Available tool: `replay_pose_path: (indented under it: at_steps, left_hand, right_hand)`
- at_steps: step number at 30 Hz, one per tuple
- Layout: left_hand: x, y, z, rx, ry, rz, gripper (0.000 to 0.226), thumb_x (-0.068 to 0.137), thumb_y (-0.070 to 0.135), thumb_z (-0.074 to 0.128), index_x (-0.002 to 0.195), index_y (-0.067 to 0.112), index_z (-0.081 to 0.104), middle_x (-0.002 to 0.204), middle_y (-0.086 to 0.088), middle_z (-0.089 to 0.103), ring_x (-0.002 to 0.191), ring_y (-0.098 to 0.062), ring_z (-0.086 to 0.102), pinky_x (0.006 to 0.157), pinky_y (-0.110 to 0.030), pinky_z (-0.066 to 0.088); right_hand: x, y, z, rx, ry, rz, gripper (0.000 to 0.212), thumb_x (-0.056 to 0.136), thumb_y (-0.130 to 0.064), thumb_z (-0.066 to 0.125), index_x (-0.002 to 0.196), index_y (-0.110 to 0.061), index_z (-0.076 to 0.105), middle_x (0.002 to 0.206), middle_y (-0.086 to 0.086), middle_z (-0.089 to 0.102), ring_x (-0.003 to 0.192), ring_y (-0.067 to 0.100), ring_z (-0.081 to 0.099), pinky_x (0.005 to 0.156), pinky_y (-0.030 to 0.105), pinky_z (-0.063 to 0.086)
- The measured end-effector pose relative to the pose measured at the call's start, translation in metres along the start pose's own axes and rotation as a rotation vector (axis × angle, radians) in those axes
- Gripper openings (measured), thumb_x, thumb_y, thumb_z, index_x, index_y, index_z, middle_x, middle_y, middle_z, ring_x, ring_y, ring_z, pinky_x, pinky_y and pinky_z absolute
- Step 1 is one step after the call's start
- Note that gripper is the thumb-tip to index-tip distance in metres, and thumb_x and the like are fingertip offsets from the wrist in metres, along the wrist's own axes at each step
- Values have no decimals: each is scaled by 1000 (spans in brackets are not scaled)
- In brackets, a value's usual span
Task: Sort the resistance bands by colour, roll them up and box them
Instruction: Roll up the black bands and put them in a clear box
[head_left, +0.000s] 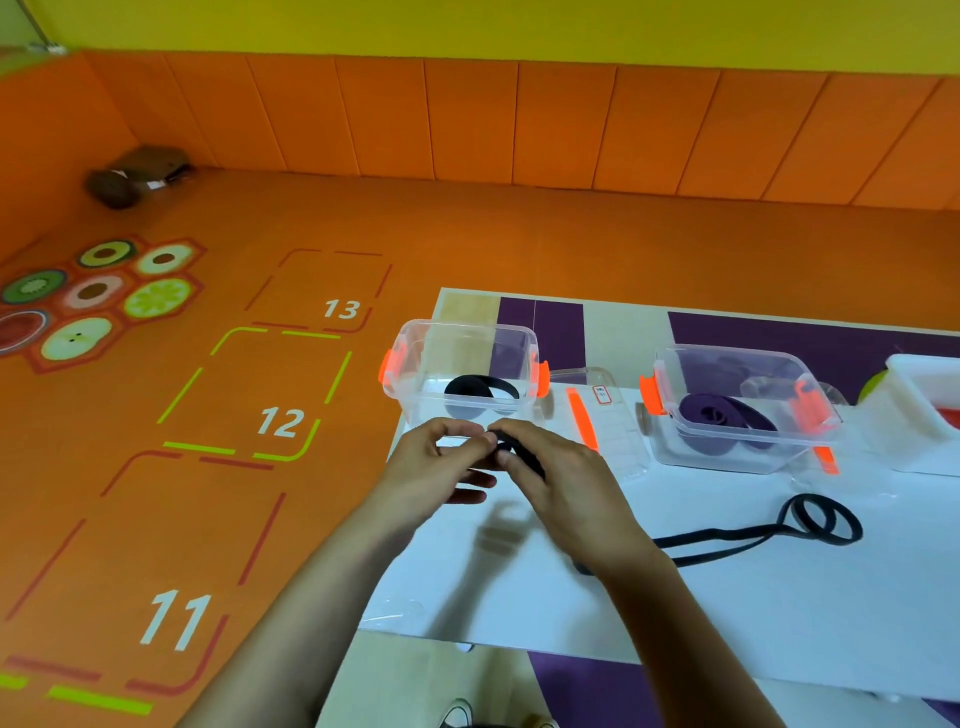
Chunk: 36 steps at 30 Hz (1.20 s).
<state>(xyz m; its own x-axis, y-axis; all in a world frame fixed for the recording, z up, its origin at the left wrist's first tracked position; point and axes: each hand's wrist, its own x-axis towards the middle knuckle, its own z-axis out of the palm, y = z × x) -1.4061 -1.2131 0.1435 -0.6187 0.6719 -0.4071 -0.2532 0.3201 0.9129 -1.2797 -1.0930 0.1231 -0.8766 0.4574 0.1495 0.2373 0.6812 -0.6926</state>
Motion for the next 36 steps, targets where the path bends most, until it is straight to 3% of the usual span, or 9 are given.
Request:
replay_pose_path:
  at_steps: [4, 7, 11, 16, 22, 28, 32, 36]
  left_hand:
    - [3, -1, -14, 33, -216, -22, 17, 94, 22, 70, 98, 7, 76, 94, -9, 77, 85, -20, 72, 80, -33, 61]
    - [3, -7, -11, -35, -177, 8, 12, 93, 17, 70, 89, 7, 77, 89, -11, 75, 87, -21, 72, 77, -28, 60]
    - [3, -9, -6, -115, -131, -22, 22, 92, 20, 72, 101, 1, 77, 94, -14, 75, 91, -21, 74, 73, -26, 58]
    - [2, -5, -9, -114, -150, -123, 23, 91, 26, 72, 99, 5, 79, 96, -11, 78, 87, -19, 73, 72, -27, 59]
    - [4, -1, -19, -25, -211, -161, 41, 78, 38, 77, 95, 1, 79, 93, -18, 77, 80, -22, 75, 71, -27, 60]
    - [7, -11, -7, -176, -70, -30, 25, 86, 22, 74, 93, -1, 78, 87, -18, 77, 74, -21, 74, 70, -25, 61]
    - [9, -12, 10, -341, 94, 12, 18, 91, 16, 73, 90, -1, 78, 86, -17, 77, 76, -22, 75, 74, -27, 61]
    - [3, -16, 27, -383, 199, 22, 18, 90, 19, 75, 95, 2, 79, 89, -18, 78, 85, -24, 77, 79, -32, 61]
  right_hand:
    - [-1, -2, 0, 40, -89, -48, 21, 105, -31, 49, 123, -41, 55, 107, -12, 67, 96, 12, 63, 82, 39, 53]
    - [-1, 3, 3, 49, -51, -31, 29, 104, -33, 54, 131, -43, 54, 113, -14, 68, 98, 9, 65, 86, 37, 53]
    - [0, 4, 2, 38, -16, -23, 29, 103, -34, 56, 132, -40, 56, 117, -20, 68, 98, 5, 65, 87, 35, 53]
    - [0, 3, -1, 11, -68, -46, 17, 104, -35, 52, 120, -40, 56, 108, -19, 67, 96, 7, 63, 83, 37, 52]
    - [-4, 7, 1, 76, -169, -31, 22, 104, -34, 53, 125, -40, 58, 107, -11, 68, 99, 14, 62, 86, 40, 52]
    - [-1, 6, 2, 107, -84, 47, 32, 102, -37, 59, 134, -38, 58, 119, -18, 70, 108, 0, 64, 94, 30, 51]
    - [2, -1, 13, -61, 95, 78, 22, 98, -45, 56, 118, -36, 60, 87, -14, 62, 79, 7, 57, 75, 35, 53]
    - [0, -10, 23, -161, 171, 132, 31, 90, -58, 48, 107, -34, 58, 83, -14, 57, 75, 8, 55, 66, 31, 49]
